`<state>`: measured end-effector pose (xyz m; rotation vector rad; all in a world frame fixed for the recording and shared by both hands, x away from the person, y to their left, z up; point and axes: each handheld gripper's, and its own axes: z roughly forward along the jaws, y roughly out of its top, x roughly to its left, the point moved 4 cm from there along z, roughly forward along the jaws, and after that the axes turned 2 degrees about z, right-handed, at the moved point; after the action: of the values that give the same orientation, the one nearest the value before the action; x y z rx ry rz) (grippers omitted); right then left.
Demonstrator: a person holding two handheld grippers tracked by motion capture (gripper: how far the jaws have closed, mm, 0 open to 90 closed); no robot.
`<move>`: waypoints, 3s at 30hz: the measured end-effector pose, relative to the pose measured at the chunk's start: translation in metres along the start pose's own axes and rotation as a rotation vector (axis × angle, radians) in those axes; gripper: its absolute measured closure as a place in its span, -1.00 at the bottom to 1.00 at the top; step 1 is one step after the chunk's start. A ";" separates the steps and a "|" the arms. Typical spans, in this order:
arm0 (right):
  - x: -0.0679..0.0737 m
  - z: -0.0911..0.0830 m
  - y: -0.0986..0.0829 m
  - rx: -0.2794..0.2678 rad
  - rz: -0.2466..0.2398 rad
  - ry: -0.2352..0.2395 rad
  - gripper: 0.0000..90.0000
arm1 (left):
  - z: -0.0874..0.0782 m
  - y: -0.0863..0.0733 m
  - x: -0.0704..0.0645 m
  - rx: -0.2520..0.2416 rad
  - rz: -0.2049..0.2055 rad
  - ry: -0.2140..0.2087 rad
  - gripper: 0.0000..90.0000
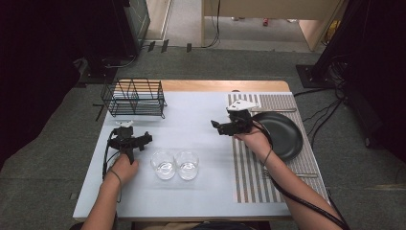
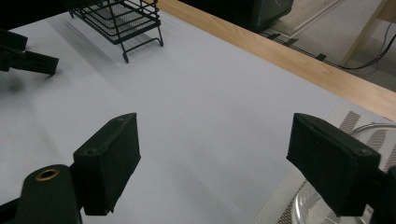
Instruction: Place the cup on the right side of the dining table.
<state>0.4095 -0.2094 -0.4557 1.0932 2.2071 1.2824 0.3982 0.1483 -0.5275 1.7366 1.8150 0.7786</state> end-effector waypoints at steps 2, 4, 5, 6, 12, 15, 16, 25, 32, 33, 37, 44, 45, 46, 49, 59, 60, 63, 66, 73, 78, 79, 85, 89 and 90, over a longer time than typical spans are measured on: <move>0.002 0.002 -0.001 0.001 -0.003 0.010 -0.63 | 0.000 0.000 0.000 0.000 0.000 0.000 -1.00; 0.005 0.004 -0.002 0.006 -0.008 0.018 -0.63 | 0.000 0.000 0.000 0.000 0.000 0.000 -1.00; 0.006 0.005 -0.003 0.006 -0.011 0.023 -0.63 | 0.000 0.000 0.000 0.000 0.000 0.000 -1.00; 0.007 0.005 -0.003 0.008 -0.013 0.025 -0.63 | 0.000 0.000 0.000 0.000 0.000 0.000 -1.00; 0.012 0.008 -0.006 0.017 -0.031 0.038 -0.62 | 0.000 0.000 0.000 0.000 0.000 0.000 -1.00; 0.014 0.009 -0.007 0.019 -0.039 0.043 -0.62 | 0.000 0.000 0.000 0.000 0.000 0.000 -1.00; 0.015 0.010 -0.007 0.020 -0.040 0.045 -0.62 | 0.000 0.000 0.000 0.000 0.000 0.000 -1.00; 0.019 0.014 -0.011 0.029 -0.048 0.058 -0.62 | 0.000 0.000 0.000 0.000 0.000 0.000 -1.00; 0.018 0.016 -0.015 0.026 -0.042 0.078 -0.60 | 0.000 0.000 0.000 0.000 0.000 0.000 -1.00; 0.018 0.017 -0.016 0.030 -0.049 0.076 -0.60 | 0.000 0.000 0.000 0.000 0.000 0.000 -1.00; 0.019 0.022 -0.020 0.041 -0.055 0.075 -0.60 | 0.000 0.000 0.000 0.000 0.000 0.000 -1.00; 0.023 0.029 -0.026 0.070 -0.081 0.077 -0.60 | 0.000 0.000 0.000 0.000 0.000 0.000 -1.00; 0.023 0.030 -0.026 0.072 -0.085 0.077 -0.60 | 0.000 0.000 0.000 0.000 0.000 0.000 -1.00; 0.023 0.031 -0.027 0.072 -0.088 0.081 -0.60 | 0.000 0.000 0.000 0.000 0.000 0.000 -1.00; 0.024 0.033 -0.028 0.074 -0.084 0.085 -0.59 | 0.000 0.000 0.000 0.000 0.000 0.000 -1.00; 0.022 0.037 -0.034 0.077 -0.077 0.100 -0.57 | 0.000 0.000 0.000 0.000 0.000 0.000 -1.00; 0.023 0.038 -0.034 0.079 -0.074 0.102 -0.57 | 0.000 0.000 0.000 0.000 0.000 0.000 -1.00; 0.024 0.039 -0.036 0.085 -0.078 0.104 -0.57 | 0.000 0.000 0.000 0.000 0.000 0.000 -1.00; 0.024 0.040 -0.037 0.082 -0.088 0.105 -0.57 | 0.000 0.000 0.000 0.000 0.000 0.000 -1.00; 0.022 0.043 -0.039 0.083 -0.091 0.105 -0.57 | 0.000 0.000 0.000 0.000 0.000 0.000 -1.00; 0.027 0.046 -0.042 0.092 -0.107 0.117 -0.57 | 0.000 0.000 0.000 0.000 0.000 0.000 -1.00; 0.028 0.046 -0.042 0.094 -0.109 0.120 -0.57 | 0.000 0.000 0.000 0.000 0.000 0.000 -1.00; 0.033 0.049 -0.045 0.112 -0.111 0.137 -0.57 | 0.000 0.000 0.000 0.000 0.000 0.000 -1.00; 0.036 0.051 -0.047 0.118 -0.119 0.139 -0.57 | 0.000 0.000 0.000 0.000 0.000 0.000 -1.00; 0.036 0.052 -0.047 0.118 -0.121 0.143 -0.57 | 0.000 0.000 0.000 0.000 0.000 0.000 -1.00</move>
<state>0.3989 -0.1655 -0.5203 0.9186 2.4419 1.2262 0.3982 0.1483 -0.5276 1.7361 1.8151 0.7787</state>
